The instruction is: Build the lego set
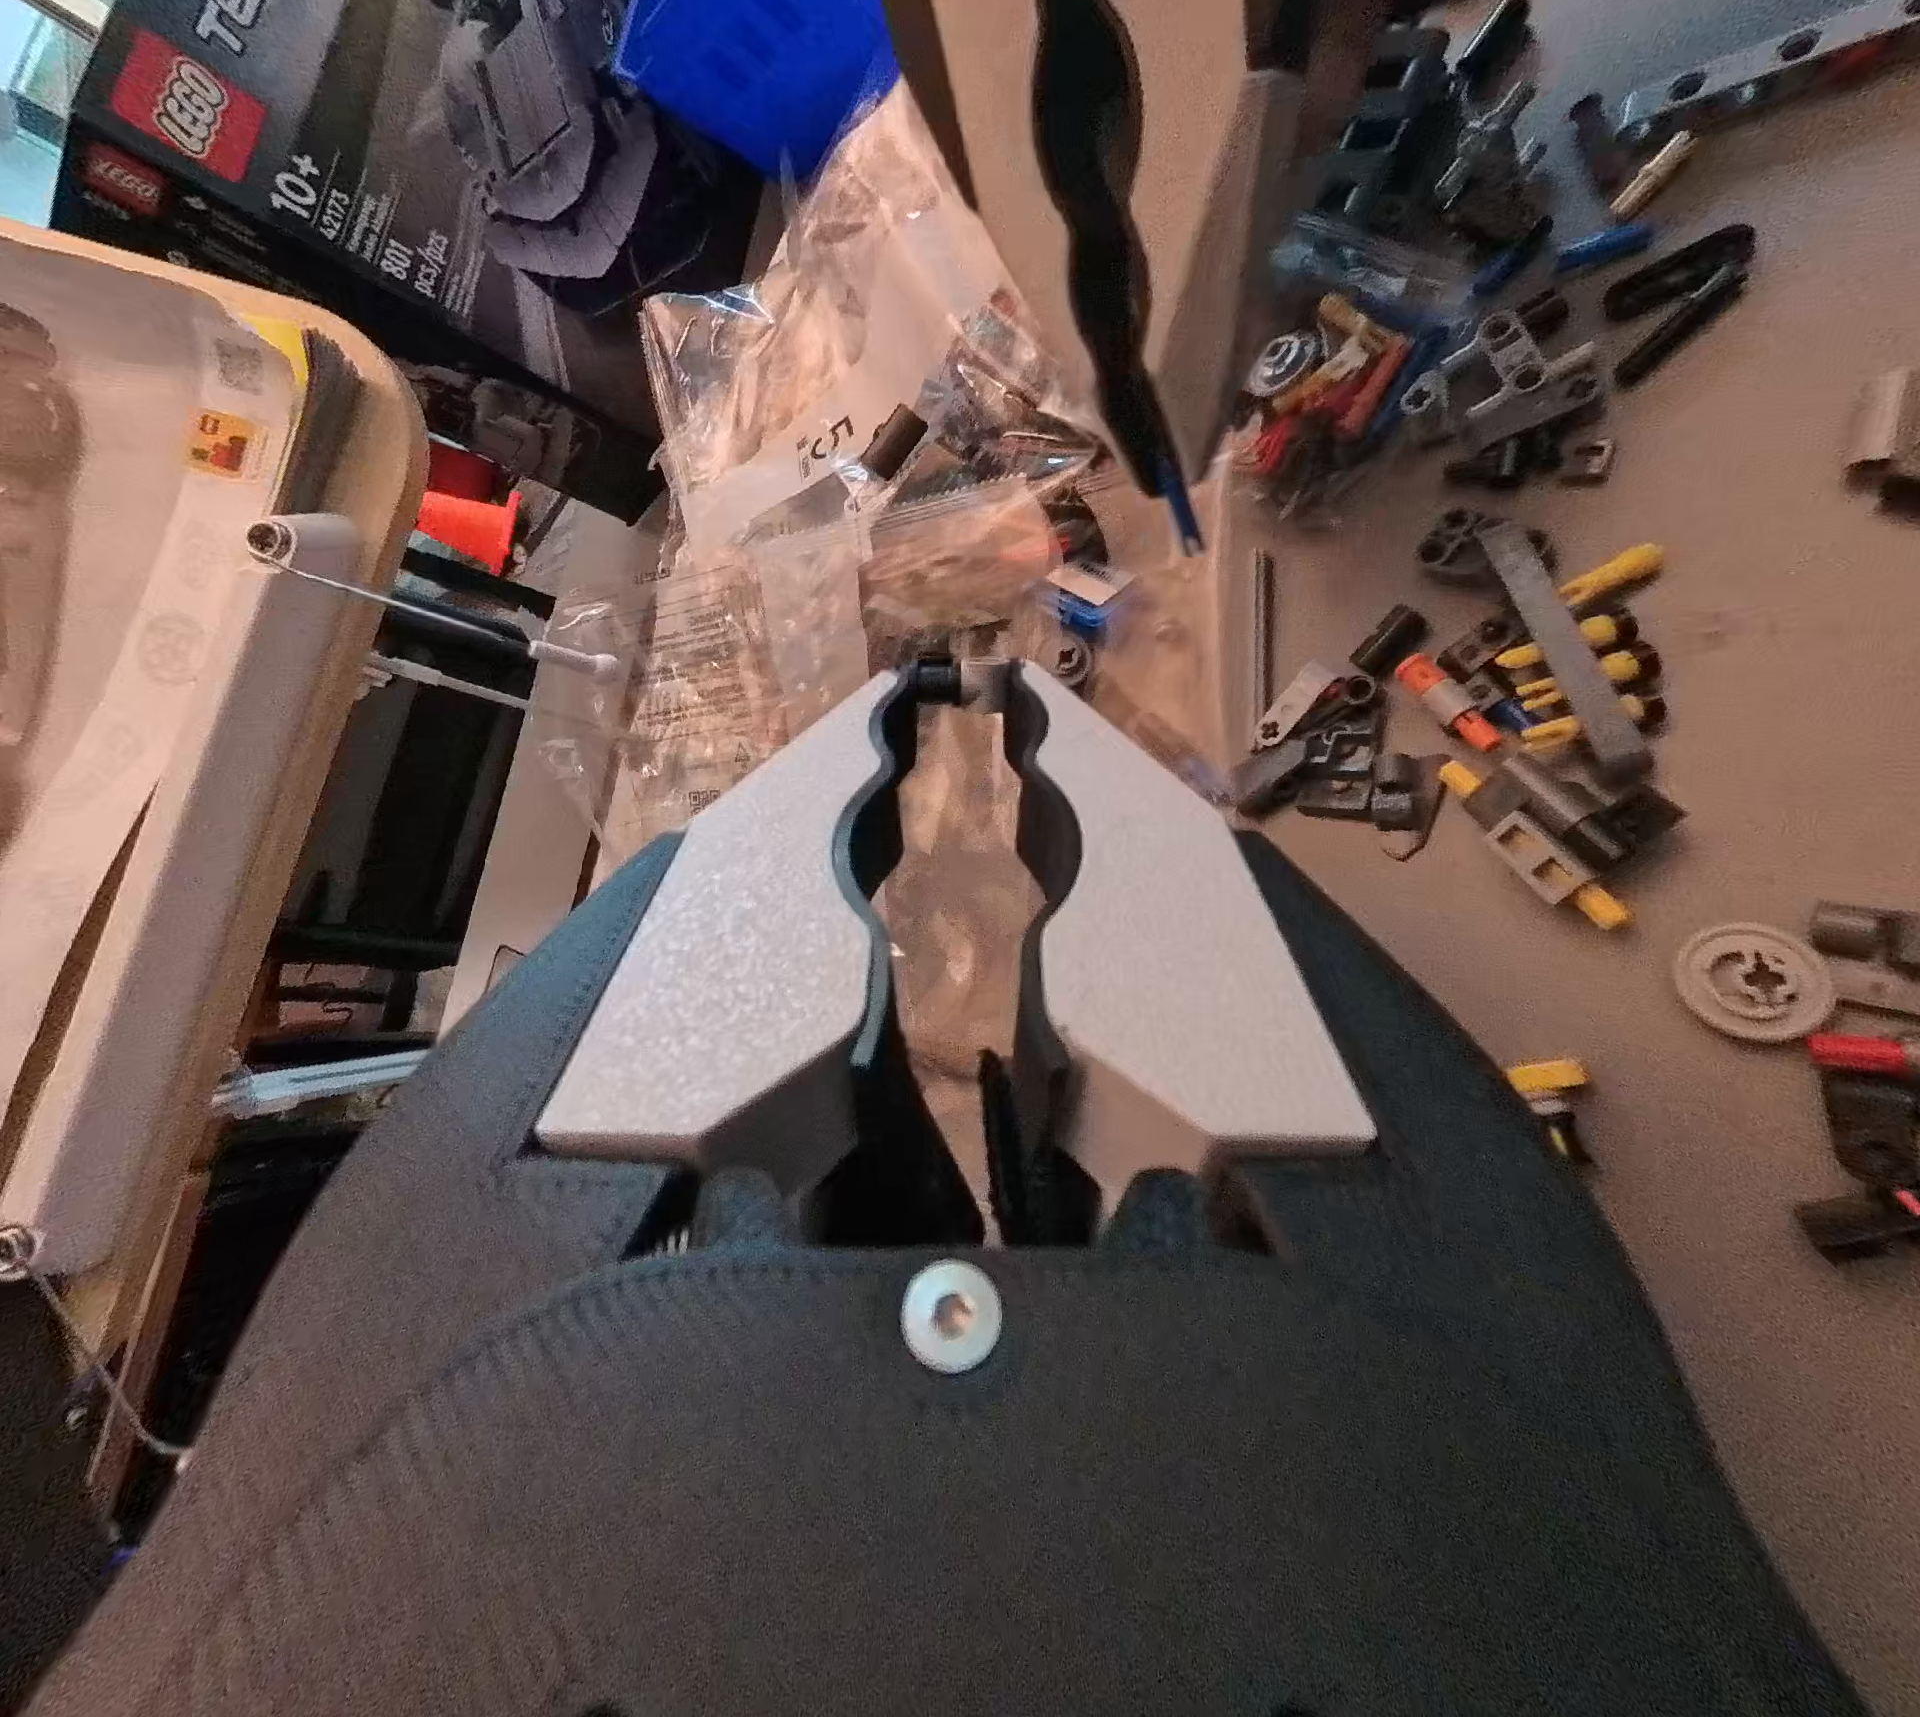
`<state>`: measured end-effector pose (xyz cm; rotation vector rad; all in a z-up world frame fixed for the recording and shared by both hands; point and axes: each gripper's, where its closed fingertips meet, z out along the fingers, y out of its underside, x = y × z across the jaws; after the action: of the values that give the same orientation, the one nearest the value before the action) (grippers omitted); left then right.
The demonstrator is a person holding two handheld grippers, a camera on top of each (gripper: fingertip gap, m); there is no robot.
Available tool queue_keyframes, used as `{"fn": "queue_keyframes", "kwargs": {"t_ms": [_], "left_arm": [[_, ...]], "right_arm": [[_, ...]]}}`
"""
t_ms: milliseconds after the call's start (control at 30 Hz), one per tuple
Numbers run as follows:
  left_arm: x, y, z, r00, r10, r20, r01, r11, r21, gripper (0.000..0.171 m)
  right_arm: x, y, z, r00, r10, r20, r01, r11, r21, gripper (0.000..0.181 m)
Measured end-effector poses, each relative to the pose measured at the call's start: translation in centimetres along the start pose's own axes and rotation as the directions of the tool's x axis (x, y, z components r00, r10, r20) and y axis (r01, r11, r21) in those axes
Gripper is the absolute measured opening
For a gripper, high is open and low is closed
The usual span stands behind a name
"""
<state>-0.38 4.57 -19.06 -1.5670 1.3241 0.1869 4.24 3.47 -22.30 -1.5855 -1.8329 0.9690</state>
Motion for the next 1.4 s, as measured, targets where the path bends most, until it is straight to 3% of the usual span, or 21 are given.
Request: {"fn": "queue_keyframes", "kwargs": {"t_ms": [167,333,533,733,933,1067,1233,1400], "left_arm": [[0.9,-1.0,0.2,0.999,0.002,-0.039,0.000,0.998,0.058,0.015],[0.9,-2.0,0.1,0.999,-0.016,-0.038,0.021,0.991,0.133,0.015],[0.6,-3.0,0.3,1.000,0.014,0.011,-0.015,0.986,0.165,0.015],[0.2,-2.9,0.8,0.997,0.035,0.069,-0.044,0.990,0.136,0.015],[-0.2,-2.8,0.6,0.998,-0.003,0.065,-0.006,0.989,0.148,0.018],[-0.2,-3.1,0.4,0.998,-0.029,0.051,0.020,0.985,0.172,0.016],[0.0,-2.5,0.7,0.999,-0.042,0.026,0.038,0.988,0.148,0.003],[-1.0,-0.7,0.5,0.989,-0.148,0.003,0.147,0.984,0.100,0.012]], "right_arm": [[-0.5,0.7,1.0,1.000,-0.013,0.019,0.014,0.999,-0.043,0.008],[-0.3,-2.7,-0.2,0.998,-0.049,-0.032,0.052,0.990,0.132,0.016],[-0.6,-5.4,-1.5,1.000,0.014,0.026,-0.021,0.952,0.305,0.021],[-1.0,-5.4,-0.3,1.000,-0.022,0.008,0.019,0.961,0.275,0.019],[-0.7,-5.9,-1.2,0.995,-0.077,-0.060,0.092,0.947,0.308,0.000],[-0.5,-5.8,-1.2,0.989,-0.106,-0.099,0.130,0.949,0.287,0.000],[0.3,-5.5,-1.4,0.990,-0.076,-0.122,0.108,0.954,0.280,0.000],[2.5,-4.3,-1.7,0.978,-0.014,-0.210,0.064,0.971,0.230,0.000]]}}
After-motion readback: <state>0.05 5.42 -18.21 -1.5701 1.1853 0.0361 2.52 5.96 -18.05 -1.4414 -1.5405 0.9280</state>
